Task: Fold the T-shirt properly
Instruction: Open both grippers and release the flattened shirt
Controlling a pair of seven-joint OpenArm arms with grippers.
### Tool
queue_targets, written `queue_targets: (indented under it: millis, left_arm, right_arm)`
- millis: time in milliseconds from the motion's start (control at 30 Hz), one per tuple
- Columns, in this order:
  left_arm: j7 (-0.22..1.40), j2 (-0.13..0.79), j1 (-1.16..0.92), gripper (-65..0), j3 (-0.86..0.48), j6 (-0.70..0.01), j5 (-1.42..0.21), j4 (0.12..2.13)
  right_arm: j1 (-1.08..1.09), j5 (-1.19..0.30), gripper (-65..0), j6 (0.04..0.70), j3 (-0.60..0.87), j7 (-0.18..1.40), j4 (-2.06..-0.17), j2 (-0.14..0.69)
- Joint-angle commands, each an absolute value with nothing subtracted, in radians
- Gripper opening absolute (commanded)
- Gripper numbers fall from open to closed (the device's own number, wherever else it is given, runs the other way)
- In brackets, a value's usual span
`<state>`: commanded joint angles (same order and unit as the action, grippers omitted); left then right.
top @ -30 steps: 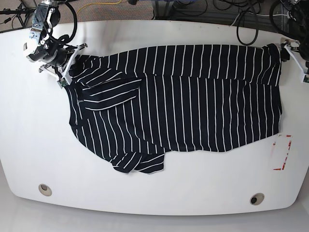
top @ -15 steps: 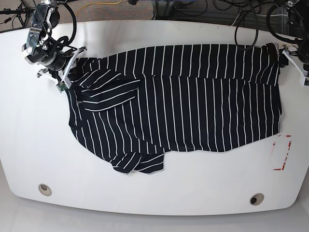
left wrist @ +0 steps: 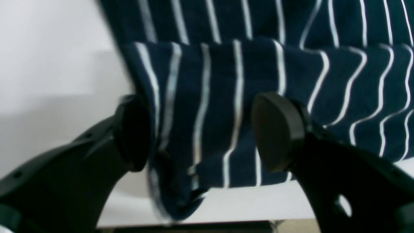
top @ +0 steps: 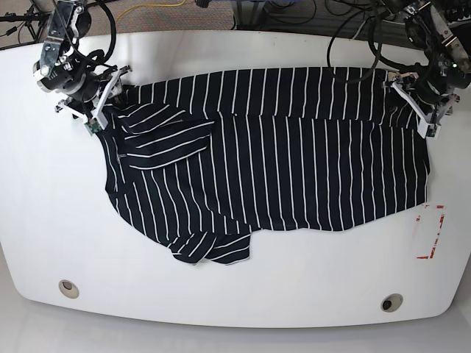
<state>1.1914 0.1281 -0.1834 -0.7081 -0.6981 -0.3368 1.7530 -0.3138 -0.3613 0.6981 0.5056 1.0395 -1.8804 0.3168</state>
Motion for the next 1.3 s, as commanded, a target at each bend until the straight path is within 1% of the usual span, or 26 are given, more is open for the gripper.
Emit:
queue_targets:
  millis: [133, 367, 500, 600, 767, 867, 1100, 1300]
  left_arm:
    - [1.187, 0.196, -0.183, -20.6, -0.713, -0.698, -0.337, 1.661]
    - [1.079, 0.289, -0.205, -20.7, -0.705, -0.698, -0.337, 1.529]
    - [1.064, 0.317, -0.203, -20.6, -0.705, -0.698, -0.337, 1.491]
    - [1.064, 0.321, -0.2, -20.6, -0.704, -0.698, -0.337, 1.486]
    - [1.064, 0.323, -0.179, -20.6, -0.704, -0.698, -0.337, 1.486]
    - [1.064, 0.331, -0.173, -20.6, -0.702, -0.698, -0.328, 1.486]
    - [1.064, 0.341, -0.127, -20.4, -0.671, -0.698, -0.232, 1.488]
    - [1.064, 0.343, -0.117, -20.4, -0.662, -0.698, -0.222, 1.491]
  right_arm:
    - [-0.312, -0.363, -28.5, 0.698, 0.572, 1.041, -1.888, 0.317]
    - [-0.337, -0.354, -28.5, 0.698, 0.568, 1.044, -1.88, 0.323]
    - [-0.366, -0.358, -28.4, 0.698, 0.564, 1.047, -1.88, 0.325]
    - [-0.387, -0.352, -28.4, 0.698, 0.53, 1.047, -1.88, 0.329]
    - [-0.429, -0.352, -28.5, 0.698, 0.47, 1.058, -1.89, 0.36]
    - [-0.435, -0.352, -28.5, 0.698, 0.467, 1.061, -1.89, 0.374]
    - [-0.452, -0.363, -28.5, 0.698, 0.469, 1.079, -1.89, 0.469]
    - [-0.449, -0.351, -28.5, 0.698, 0.469, 1.098, -1.89, 0.526]
